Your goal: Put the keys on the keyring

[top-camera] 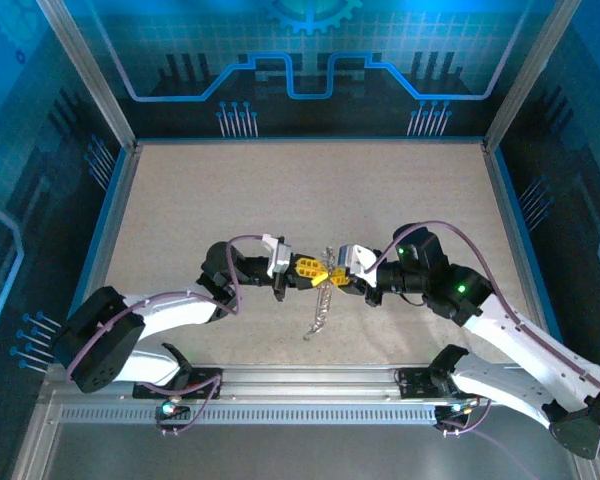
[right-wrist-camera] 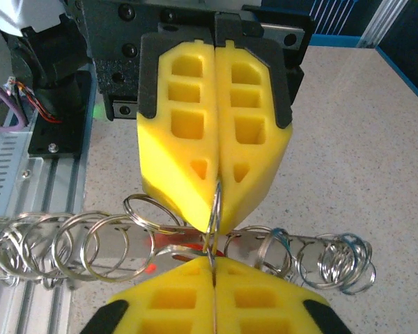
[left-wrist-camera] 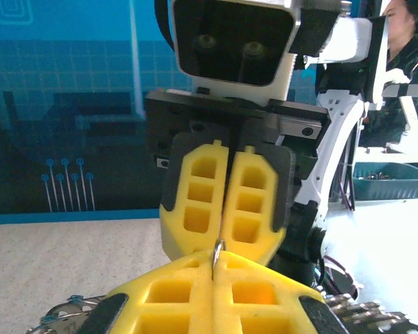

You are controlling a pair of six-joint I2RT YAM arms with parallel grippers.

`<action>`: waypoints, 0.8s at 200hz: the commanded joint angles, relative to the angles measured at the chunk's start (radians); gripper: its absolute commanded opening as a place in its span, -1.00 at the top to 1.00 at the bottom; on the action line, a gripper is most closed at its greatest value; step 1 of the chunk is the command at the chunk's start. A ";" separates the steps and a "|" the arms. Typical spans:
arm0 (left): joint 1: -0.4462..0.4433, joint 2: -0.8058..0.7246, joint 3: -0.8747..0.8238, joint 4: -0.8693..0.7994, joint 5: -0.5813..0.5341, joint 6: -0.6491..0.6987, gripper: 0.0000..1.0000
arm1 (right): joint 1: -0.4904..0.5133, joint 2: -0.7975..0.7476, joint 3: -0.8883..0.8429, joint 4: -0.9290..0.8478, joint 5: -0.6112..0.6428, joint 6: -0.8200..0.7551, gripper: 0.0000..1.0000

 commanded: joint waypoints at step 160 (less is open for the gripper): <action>-0.001 0.038 -0.019 0.161 -0.017 -0.039 1.00 | 0.003 0.036 0.013 0.073 -0.057 0.034 0.80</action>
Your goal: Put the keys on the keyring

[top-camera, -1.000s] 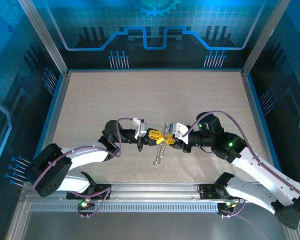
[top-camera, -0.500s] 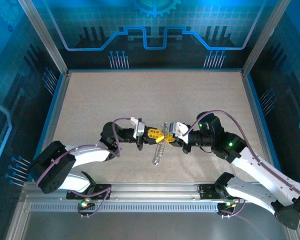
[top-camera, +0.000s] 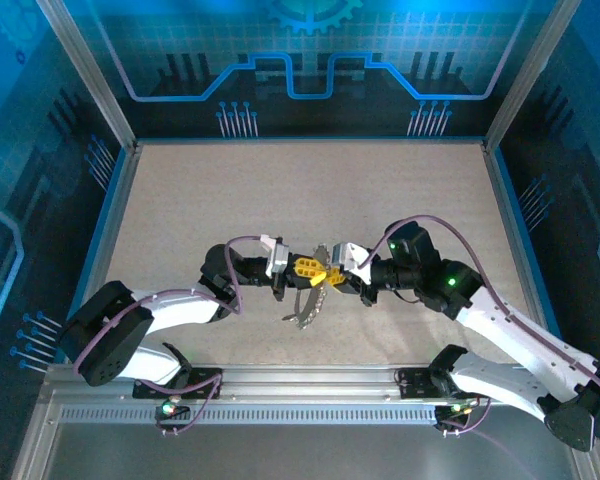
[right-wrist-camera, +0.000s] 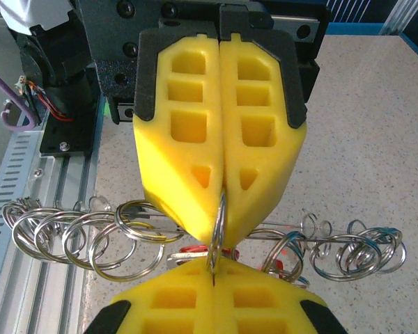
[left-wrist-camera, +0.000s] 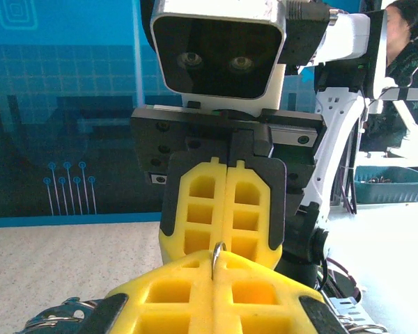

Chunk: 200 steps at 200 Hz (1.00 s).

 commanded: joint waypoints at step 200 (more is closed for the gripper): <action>-0.008 -0.025 0.018 0.072 -0.033 -0.050 1.00 | -0.019 -0.118 -0.075 0.166 -0.032 0.066 0.50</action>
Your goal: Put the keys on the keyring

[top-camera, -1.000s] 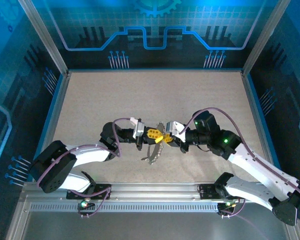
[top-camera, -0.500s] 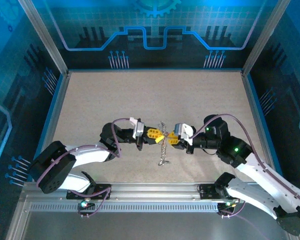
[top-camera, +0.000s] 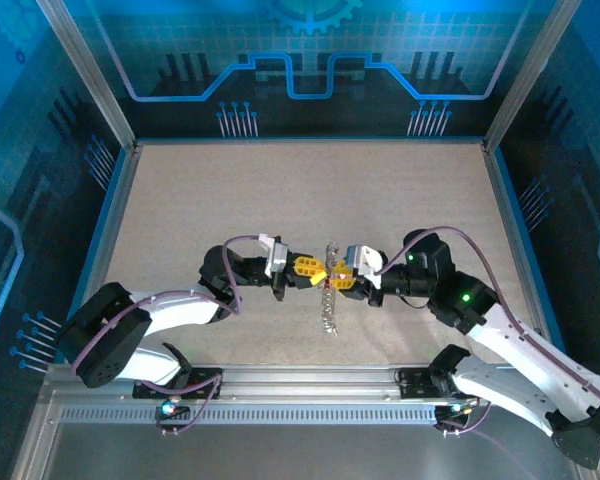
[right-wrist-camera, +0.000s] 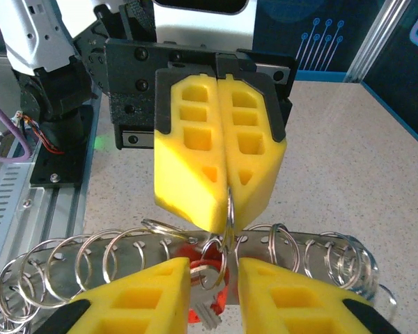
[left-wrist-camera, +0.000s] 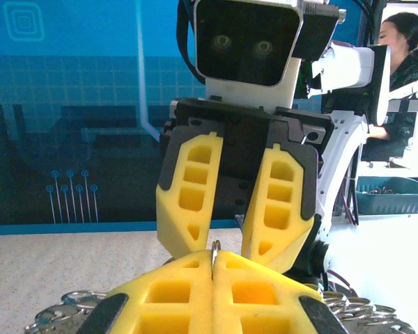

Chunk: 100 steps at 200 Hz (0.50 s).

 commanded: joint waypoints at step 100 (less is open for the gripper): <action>0.000 -0.002 0.025 0.054 -0.006 -0.030 1.00 | 0.002 0.028 0.002 0.085 -0.023 0.034 0.59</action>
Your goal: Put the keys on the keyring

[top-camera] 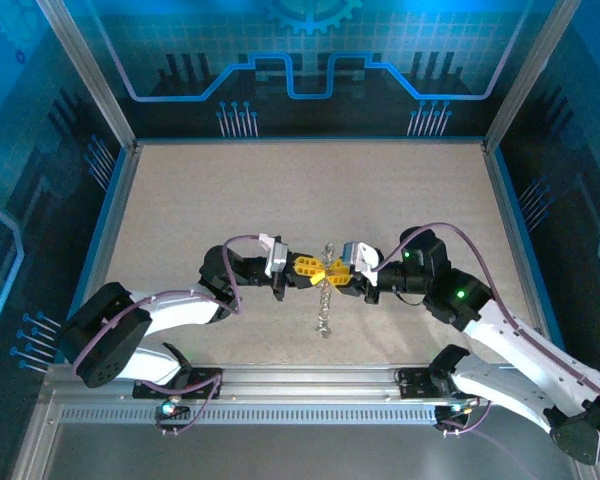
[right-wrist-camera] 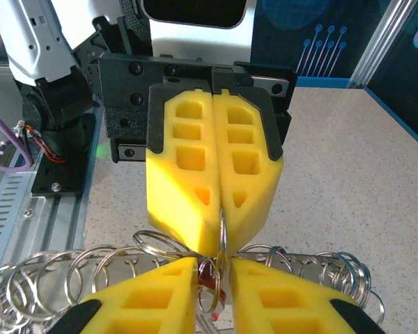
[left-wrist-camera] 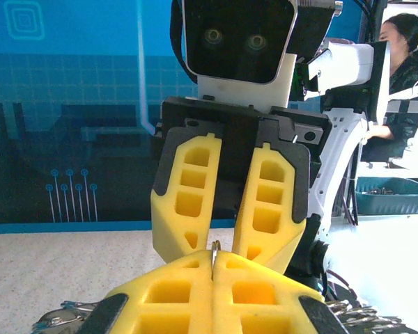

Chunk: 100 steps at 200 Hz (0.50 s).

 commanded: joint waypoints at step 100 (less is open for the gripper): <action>0.008 -0.025 0.003 -0.017 -0.002 0.023 0.81 | 0.003 0.007 0.052 -0.067 0.002 -0.024 1.00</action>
